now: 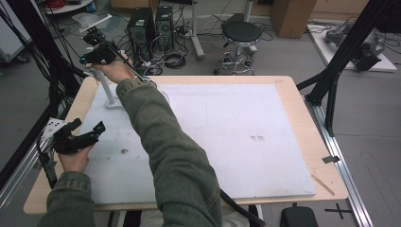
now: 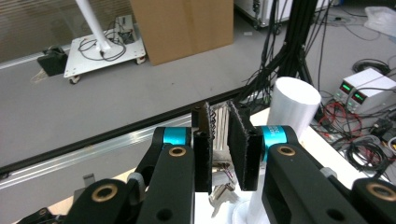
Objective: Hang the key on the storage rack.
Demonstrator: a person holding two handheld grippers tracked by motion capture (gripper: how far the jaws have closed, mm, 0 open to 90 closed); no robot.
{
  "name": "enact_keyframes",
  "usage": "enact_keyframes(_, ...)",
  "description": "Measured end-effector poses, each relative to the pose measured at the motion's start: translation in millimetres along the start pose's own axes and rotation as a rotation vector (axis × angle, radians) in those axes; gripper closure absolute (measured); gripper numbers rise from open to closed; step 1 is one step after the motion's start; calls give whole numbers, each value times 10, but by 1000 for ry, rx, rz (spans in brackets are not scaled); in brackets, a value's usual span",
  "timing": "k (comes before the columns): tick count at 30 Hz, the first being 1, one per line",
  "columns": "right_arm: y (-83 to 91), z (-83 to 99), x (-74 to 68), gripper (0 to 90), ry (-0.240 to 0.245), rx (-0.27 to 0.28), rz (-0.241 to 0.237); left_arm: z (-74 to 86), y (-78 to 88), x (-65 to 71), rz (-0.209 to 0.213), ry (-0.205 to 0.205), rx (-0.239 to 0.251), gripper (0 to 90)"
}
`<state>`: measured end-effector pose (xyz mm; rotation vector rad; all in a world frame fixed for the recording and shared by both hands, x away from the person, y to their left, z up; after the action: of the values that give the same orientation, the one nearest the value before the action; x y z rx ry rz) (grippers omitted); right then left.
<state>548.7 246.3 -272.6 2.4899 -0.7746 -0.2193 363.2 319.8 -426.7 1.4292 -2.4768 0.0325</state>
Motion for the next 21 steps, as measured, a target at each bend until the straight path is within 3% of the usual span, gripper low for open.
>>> enact_keyframes(9, 28, 39, -21, 776, 6, -35, 24, 1, 2, -2, -6, -6, -4, 19)
enact_keyframes(14, 80, 56, -13, 658, 12, -65, 9, 2, -1, -1, -6, -5, -3, 19)
enact_keyframes(16, 158, 45, -2, 533, 19, -42, 4, 1, 1, -4, -8, -9, -3, 19)
enact_keyframes(18, 194, 38, 3, 502, 11, -33, 8, -1, 5, 0, -11, -14, -1, 19)
enact_keyframes(21, 301, 48, 51, 372, 6, -35, 19, -3, 14, -7, -15, -15, -1, 19)
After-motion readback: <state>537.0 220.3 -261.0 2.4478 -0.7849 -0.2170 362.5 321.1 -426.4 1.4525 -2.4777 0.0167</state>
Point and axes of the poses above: each handheld gripper's, and its own axes: y roughly backward along the jaws, z roughly out of its underside, x roughly to its right, the point moved 5 cm from there along -y, roughly forward along the jaws, and after that the axes turned 14 degrees about z, right-handed, at the moved point
